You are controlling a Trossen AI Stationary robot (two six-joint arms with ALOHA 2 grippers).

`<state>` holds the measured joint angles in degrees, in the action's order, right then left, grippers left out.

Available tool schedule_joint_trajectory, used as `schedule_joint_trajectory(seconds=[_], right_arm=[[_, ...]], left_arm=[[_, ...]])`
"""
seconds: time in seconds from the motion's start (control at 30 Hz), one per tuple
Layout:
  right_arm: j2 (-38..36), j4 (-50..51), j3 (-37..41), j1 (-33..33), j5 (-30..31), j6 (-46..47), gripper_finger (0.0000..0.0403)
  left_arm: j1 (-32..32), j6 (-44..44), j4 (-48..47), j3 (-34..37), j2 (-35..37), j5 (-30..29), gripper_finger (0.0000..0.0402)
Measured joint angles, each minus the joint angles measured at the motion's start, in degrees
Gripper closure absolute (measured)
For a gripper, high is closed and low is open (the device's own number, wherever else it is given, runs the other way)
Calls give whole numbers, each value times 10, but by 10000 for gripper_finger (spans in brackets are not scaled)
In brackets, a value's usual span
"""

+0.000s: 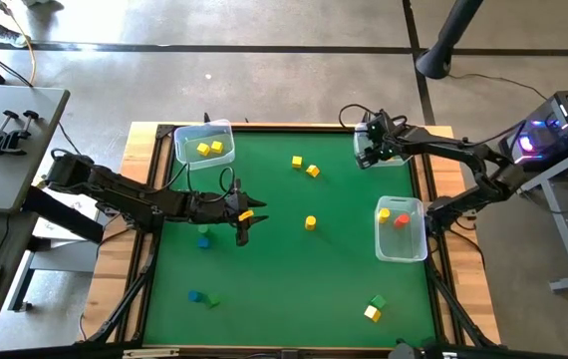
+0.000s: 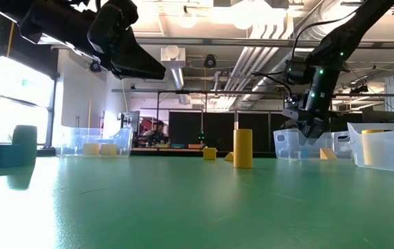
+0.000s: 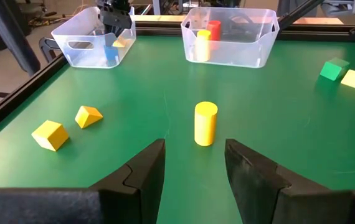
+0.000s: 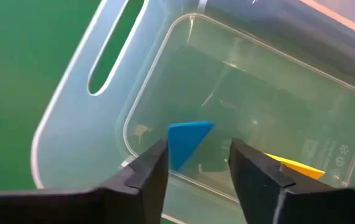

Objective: Sort blocks by size
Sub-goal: Put the blue triangular block into the top right transparent bin, then put the green cube block into the top left transparent bin

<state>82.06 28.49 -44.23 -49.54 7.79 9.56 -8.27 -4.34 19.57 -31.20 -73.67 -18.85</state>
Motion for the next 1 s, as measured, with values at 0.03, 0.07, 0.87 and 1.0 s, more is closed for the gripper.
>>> schedule_joint_trajectory(seconds=[0.03,0.07,0.87,1.0], right_arm=[[0,0,0,0,0,-6,231],[0,0,0,0,3,-8,227],[-246,19,-23,269,57,24,222],[-260,-86,43,378,57,68,222]], left_arm=[[0,0,0,0,0,0,250],[0,0,0,0,0,0,250],[-25,-21,29,0,0,1,250],[-45,-21,52,0,0,1,250]])
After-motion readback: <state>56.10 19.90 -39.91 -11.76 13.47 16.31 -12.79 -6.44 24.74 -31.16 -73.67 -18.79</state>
